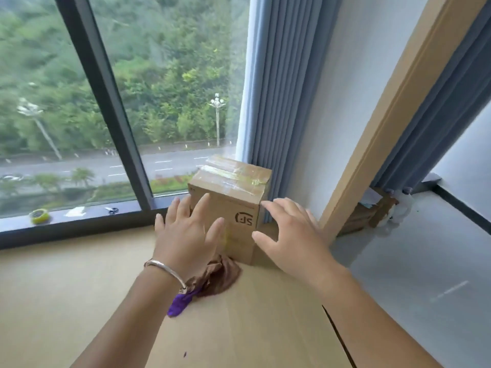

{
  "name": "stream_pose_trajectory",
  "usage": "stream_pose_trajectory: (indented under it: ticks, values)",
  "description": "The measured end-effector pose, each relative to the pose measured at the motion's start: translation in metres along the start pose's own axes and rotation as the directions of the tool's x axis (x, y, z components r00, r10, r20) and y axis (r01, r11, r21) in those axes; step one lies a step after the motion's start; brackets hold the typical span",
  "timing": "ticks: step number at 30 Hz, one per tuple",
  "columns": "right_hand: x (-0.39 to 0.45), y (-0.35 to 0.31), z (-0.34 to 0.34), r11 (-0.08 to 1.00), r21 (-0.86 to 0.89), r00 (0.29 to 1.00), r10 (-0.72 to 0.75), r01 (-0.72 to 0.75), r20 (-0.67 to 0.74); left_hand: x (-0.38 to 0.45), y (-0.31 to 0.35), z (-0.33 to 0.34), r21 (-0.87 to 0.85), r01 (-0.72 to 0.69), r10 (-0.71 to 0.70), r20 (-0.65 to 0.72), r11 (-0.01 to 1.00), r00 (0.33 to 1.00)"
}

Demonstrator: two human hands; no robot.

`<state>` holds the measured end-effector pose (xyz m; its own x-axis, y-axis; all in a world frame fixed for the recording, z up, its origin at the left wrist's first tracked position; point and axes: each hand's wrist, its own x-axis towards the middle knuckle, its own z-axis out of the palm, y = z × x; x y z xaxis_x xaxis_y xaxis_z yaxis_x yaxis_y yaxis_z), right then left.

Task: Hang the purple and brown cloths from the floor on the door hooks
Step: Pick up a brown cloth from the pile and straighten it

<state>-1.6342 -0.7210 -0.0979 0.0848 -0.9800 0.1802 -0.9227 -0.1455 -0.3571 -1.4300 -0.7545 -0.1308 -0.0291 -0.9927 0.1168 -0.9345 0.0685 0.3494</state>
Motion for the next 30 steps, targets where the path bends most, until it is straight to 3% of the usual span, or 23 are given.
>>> stream_pose_trajectory:
  ticks: [7,13,23,30]
  values:
    - [0.090,-0.003,0.033,0.958,0.058,0.952,-0.284,0.279,0.115,0.021,-0.020,0.001,0.080,0.263,-0.258,-0.074,0.961,0.963]
    - [0.142,-0.027,0.084,0.911,0.115,0.878,-0.412,0.396,0.243,0.036,-0.057,0.015,0.073,0.425,-0.421,-0.064,0.902,0.905]
    - [0.224,-0.043,0.208,0.914,0.124,0.839,-0.403,0.385,0.365,0.108,-0.155,0.082,0.048,0.507,-0.509,0.020,0.860,0.861]
    - [0.271,-0.019,0.342,0.908,0.118,0.785,-0.408,0.402,0.466,0.141,-0.238,0.197,0.043,0.547,-0.549,0.111,0.836,0.829]
